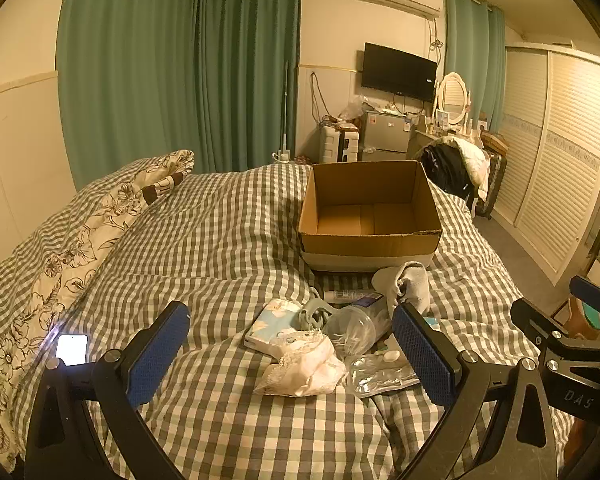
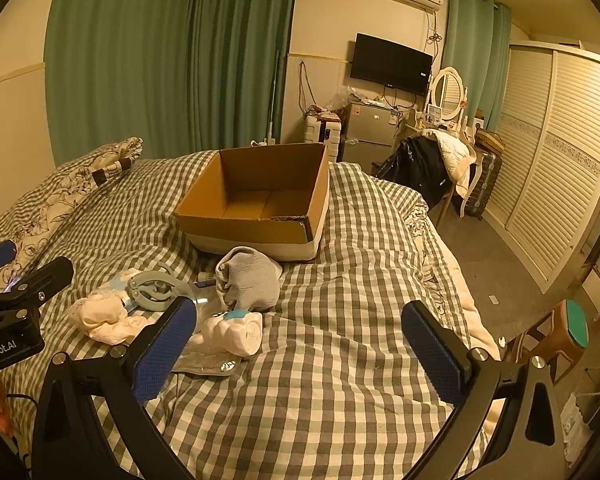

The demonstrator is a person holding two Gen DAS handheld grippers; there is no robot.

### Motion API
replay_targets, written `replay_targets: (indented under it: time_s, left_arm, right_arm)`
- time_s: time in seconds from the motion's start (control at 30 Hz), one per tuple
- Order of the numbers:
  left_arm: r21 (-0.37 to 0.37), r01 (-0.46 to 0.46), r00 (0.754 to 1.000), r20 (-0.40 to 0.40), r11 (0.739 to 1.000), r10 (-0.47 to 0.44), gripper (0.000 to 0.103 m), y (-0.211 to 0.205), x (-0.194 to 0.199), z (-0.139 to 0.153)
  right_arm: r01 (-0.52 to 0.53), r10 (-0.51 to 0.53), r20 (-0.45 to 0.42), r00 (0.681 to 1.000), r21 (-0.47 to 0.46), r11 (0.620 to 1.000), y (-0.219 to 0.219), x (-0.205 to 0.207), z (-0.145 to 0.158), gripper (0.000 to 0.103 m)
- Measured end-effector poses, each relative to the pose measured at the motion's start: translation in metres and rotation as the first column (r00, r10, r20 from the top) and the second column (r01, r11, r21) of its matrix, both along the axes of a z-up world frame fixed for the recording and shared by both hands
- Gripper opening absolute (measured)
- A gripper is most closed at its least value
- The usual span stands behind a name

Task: Organize objects

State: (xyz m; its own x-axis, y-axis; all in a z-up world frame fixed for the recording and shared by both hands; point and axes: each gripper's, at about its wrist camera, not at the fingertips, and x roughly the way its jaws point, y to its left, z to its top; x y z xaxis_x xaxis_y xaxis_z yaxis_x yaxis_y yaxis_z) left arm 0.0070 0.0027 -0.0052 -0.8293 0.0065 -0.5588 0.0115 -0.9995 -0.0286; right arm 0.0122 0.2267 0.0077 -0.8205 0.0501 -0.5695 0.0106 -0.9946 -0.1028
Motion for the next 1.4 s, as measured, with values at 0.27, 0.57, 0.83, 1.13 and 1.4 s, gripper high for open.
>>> replay_targets:
  time_s: [0.27, 0.57, 0.83, 1.13, 1.4]
  left_arm:
    - [0.009, -0.001, 1.000, -0.002, 1.000, 0.001, 0.103, 0.000, 0.000, 0.000]
    - [0.010, -0.001, 1.000, -0.003, 1.000, 0.001, 0.103, 0.000, 0.000, 0.000]
    - [0.010, -0.001, 1.000, -0.002, 1.000, 0.001, 0.103, 0.000, 0.001, -0.001]
    - [0.009, 0.008, 1.000, -0.001, 1.000, -0.008, 0.103, -0.002, 0.001, -0.001]
    - [0.008, 0.007, 1.000, 0.001, 1.000, -0.007, 0.103, -0.009, 0.000, -0.002]
  right_arm:
    - [-0.009, 0.009, -0.003, 1.000, 0.000, 1.000, -0.002, 0.001, 0.001, 0.103]
    - [-0.020, 0.020, -0.003, 1.000, 0.004, 1.000, -0.005, 0.002, 0.001, 0.103]
    - [-0.028, 0.028, 0.001, 1.000, 0.001, 1.000, -0.007, 0.002, 0.001, 0.103]
    - [-0.051, 0.051, 0.004, 0.999, 0.006, 0.999, -0.012, 0.002, 0.001, 0.103]
    - [-0.071, 0.070, 0.006, 0.997, 0.009, 0.997, -0.014, 0.001, -0.001, 0.103]
